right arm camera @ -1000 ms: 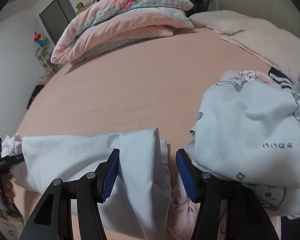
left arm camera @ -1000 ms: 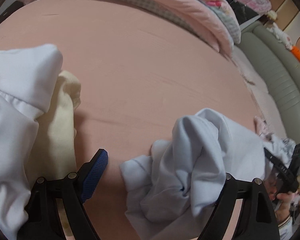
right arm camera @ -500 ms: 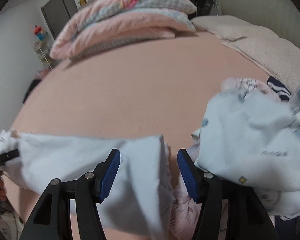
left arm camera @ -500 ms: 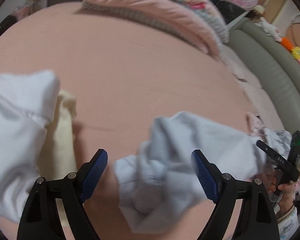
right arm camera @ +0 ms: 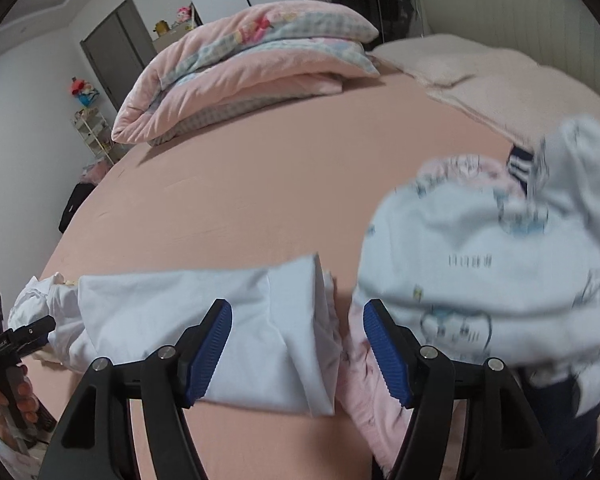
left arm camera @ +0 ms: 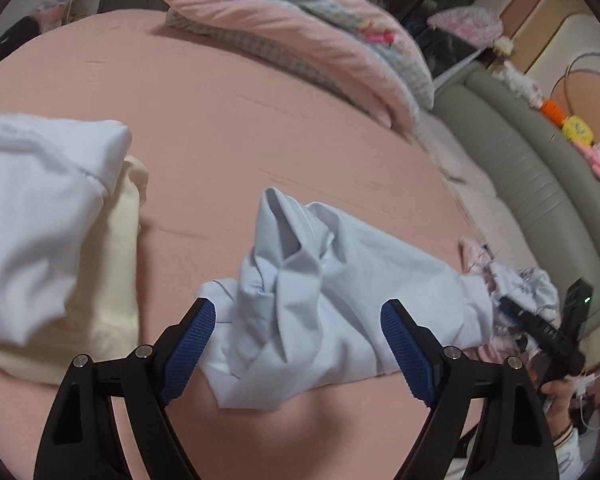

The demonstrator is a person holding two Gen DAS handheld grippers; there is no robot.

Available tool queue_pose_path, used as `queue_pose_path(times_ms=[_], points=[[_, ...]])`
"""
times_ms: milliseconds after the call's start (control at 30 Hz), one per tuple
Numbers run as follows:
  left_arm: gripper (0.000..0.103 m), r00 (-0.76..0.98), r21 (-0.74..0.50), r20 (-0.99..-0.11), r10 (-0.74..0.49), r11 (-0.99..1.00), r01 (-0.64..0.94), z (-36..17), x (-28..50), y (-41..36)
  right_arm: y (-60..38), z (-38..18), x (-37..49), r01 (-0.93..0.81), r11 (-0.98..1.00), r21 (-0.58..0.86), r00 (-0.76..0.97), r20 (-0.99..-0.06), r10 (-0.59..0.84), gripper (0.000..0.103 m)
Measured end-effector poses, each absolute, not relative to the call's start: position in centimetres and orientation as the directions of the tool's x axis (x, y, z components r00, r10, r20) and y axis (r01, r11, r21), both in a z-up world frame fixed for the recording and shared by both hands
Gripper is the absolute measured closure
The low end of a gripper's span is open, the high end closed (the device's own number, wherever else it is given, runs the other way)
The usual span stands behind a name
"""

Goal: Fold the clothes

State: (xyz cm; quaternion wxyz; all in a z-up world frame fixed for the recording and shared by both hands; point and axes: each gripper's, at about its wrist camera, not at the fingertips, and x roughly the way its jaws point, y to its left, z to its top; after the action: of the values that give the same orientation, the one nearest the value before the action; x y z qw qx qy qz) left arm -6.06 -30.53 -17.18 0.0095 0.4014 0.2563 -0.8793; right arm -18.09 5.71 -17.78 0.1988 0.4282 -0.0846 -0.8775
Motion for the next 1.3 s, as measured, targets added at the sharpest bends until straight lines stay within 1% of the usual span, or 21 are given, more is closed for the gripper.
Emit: queue_pose_path(times_ms=[67,100,133,200,233,267,333,367,433,567,667,733,833,933,1033,1167,1200,1233,1267,1300], points=[[0.026,-0.697,-0.45,-0.696,0.172,-0.861,0.237,-17.6,-5.8,-30.3,5.8,-18.5,-18.0,0.253,-0.912,0.324,-0.552,-0.726,-0.411,0.035],[0.037,-0.699,-0.455,-0.695,0.165,-0.854,0.251,-17.9,-5.9,-30.2,5.8,-18.8,-18.0,0.24,-0.914,0.328,-0.552,-0.728,-0.406,0.035],[0.051,-0.699,-0.465,-0.696,0.163,-0.844,0.266,-18.2,-6.1,-30.2,5.9,-19.1,-18.0,0.23,-0.914,0.334,-0.552,-0.728,-0.406,0.035],[0.062,-0.695,-0.485,-0.702,0.155,-0.819,0.306,-19.0,-6.2,-30.5,5.8,-19.4,-17.9,0.24,-0.897,0.371,-0.544,-0.714,-0.44,0.037],[0.066,-0.696,-0.487,-0.703,0.149,-0.813,0.319,-19.2,-6.2,-30.6,5.6,-19.5,-17.7,0.248,-0.893,0.376,-0.54,-0.711,-0.449,0.047],[0.066,-0.701,-0.491,-0.699,0.143,-0.808,0.326,-19.4,-6.2,-30.8,5.3,-19.5,-17.7,0.26,-0.892,0.37,-0.536,-0.713,-0.452,0.052],[0.069,-0.707,-0.506,-0.693,0.14,-0.794,0.338,-19.8,-6.2,-31.1,4.7,-19.7,-17.7,0.283,-0.894,0.348,-0.532,-0.718,-0.448,0.055],[0.07,-0.71,-0.514,-0.69,0.141,-0.786,0.343,-19.9,-6.2,-31.3,4.4,-19.7,-17.7,0.292,-0.897,0.331,-0.535,-0.721,-0.44,0.06],[0.07,-0.708,-0.528,-0.692,0.142,-0.768,0.362,-20.4,-6.3,-31.9,3.9,-19.9,-17.8,0.299,-0.908,0.292,-0.548,-0.727,-0.414,0.063],[0.07,-0.705,-0.577,-0.689,0.17,-0.717,0.391,-21.8,-6.2,-33.5,3.9,-21.0,-18.3,0.271,-0.933,0.236,-0.554,-0.755,-0.351,0.064],[0.07,-0.702,-0.587,-0.69,0.178,-0.704,0.399,-22.5,-6.1,-34.1,3.7,-21.7,-18.7,0.271,-0.936,0.226,-0.554,-0.758,-0.344,0.064],[0.071,-0.7,-0.58,-0.693,0.173,-0.711,0.398,-22.7,-5.9,-34.2,3.1,-21.9,-18.7,0.276,-0.946,0.168,-0.576,-0.759,-0.303,0.064],[0.071,-0.686,-0.561,-0.709,0.162,-0.719,0.41,-23.2,-5.1,-34.8,2.3,-22.4,-19.0,0.254,-0.966,0.052,-0.605,-0.771,-0.2,0.064],[0.071,-0.67,-0.559,-0.721,0.176,-0.719,0.413,-24.1,-4.6,-35.6,2.0,-22.9,-19.5,0.237,-0.971,0.028,-0.597,-0.784,-0.169,0.064],[0.072,-0.667,-0.564,-0.719,0.195,-0.725,0.395,-23.7,-4.6,-35.5,1.6,-23.0,-19.7,0.241,-0.97,0.015,-0.595,-0.788,-0.16,0.064],[0.071,-0.672,-0.558,-0.715,0.195,-0.738,0.379,-22.7,-4.8,-34.8,2.4,-22.4,-19.1,0.251,-0.963,0.097,-0.58,-0.781,-0.23,0.063],[0.07,-0.672,-0.558,-0.714,0.197,-0.74,0.375,-22.5,-4.8,-34.6,2.7,-22.2,-18.9,0.254,-0.96,0.12,-0.575,-0.779,-0.249,0.063],[0.066,-0.674,-0.552,-0.713,0.194,-0.747,0.37,-22.2,-4.8,-34.4,2.8,-21.9,-18.5,0.252,-0.96,0.124,-0.578,-0.776,-0.252,0.062],[0.062,-0.675,-0.547,-0.713,0.19,-0.753,0.365,-21.9,-4.7,-34.1,3.0,-21.5,-18.1,0.251,-0.959,0.128,-0.581,-0.773,-0.255,0.058],[0.051,-0.678,-0.539,-0.711,0.185,-0.763,0.357,-21.5,-4.6,-33.8,3.1,-21.2,-17.8,0.252,-0.959,0.132,-0.585,-0.768,-0.259,0.055]])
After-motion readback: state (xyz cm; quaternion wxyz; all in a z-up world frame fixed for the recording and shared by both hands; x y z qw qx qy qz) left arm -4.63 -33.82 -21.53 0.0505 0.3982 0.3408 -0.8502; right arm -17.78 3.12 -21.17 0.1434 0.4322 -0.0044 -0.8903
